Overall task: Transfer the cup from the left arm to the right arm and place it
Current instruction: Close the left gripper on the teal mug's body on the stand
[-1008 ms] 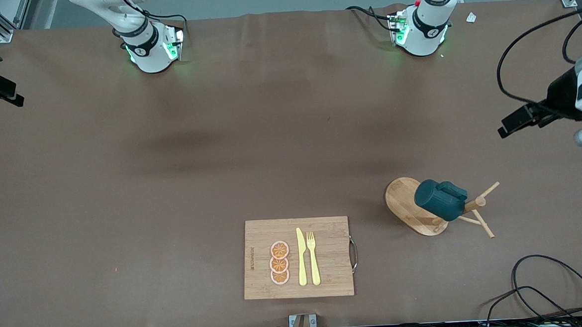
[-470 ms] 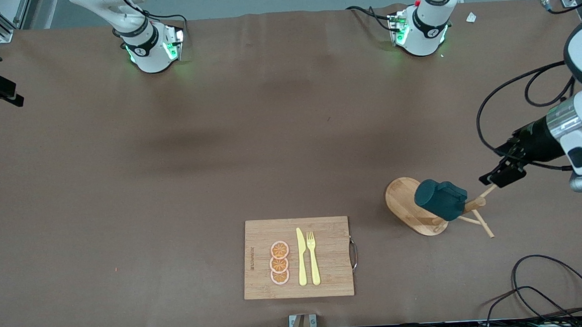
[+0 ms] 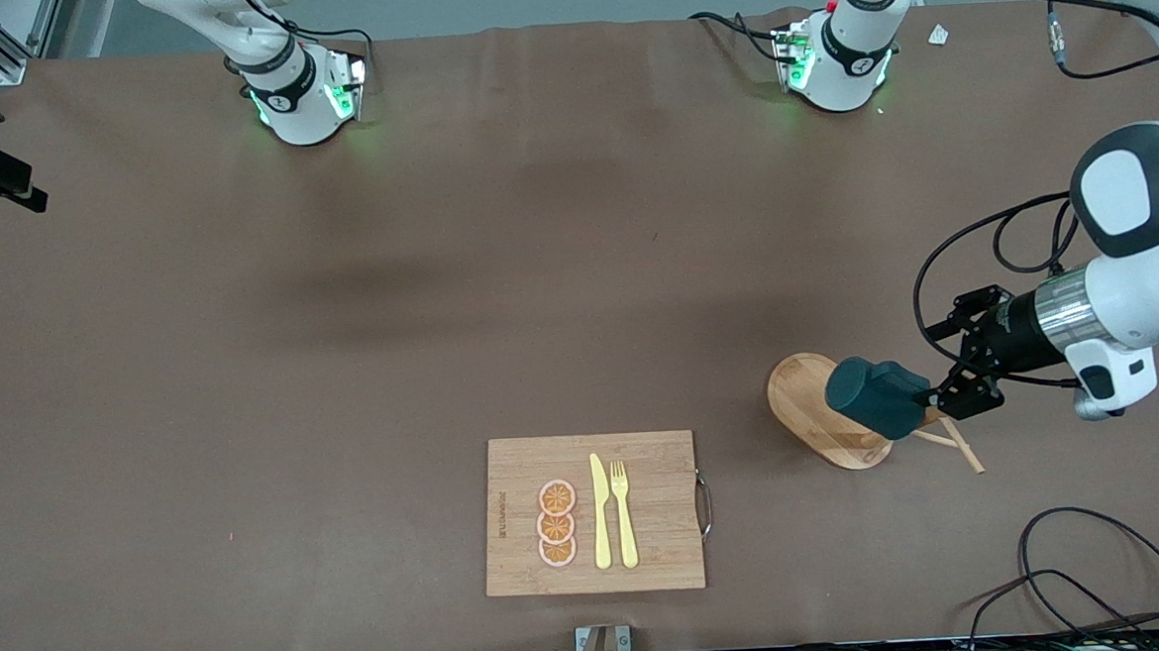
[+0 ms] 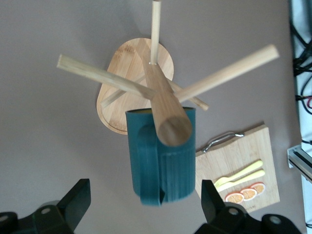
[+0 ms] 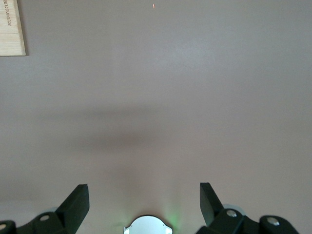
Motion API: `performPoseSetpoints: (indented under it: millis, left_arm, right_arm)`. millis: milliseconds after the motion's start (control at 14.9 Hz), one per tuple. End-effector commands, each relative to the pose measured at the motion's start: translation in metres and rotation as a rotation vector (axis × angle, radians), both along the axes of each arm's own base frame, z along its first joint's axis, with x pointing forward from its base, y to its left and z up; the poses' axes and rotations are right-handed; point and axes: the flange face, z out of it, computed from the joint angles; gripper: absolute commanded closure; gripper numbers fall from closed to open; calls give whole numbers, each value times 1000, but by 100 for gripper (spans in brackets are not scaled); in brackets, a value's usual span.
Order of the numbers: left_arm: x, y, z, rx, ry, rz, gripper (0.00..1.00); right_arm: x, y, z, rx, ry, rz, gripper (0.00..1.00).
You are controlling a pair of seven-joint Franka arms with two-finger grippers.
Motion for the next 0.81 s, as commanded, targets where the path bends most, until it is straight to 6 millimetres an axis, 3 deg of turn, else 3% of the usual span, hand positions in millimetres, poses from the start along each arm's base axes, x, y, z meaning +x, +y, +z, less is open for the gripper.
performPoseSetpoints:
  millis: [0,269,739]
  left_arm:
    - [8,-4,-10,-16,3,35,0]
    - [14,-13,-34,-13,25,80,0]
    - [19,-19,-54,-30,37,96,0]
  right_arm:
    - [-8,-2,4,14,-12,5,0]
    - [-7,-2,4,14,-10,5,0]
    - [-8,0,4,14,-12,10,0]
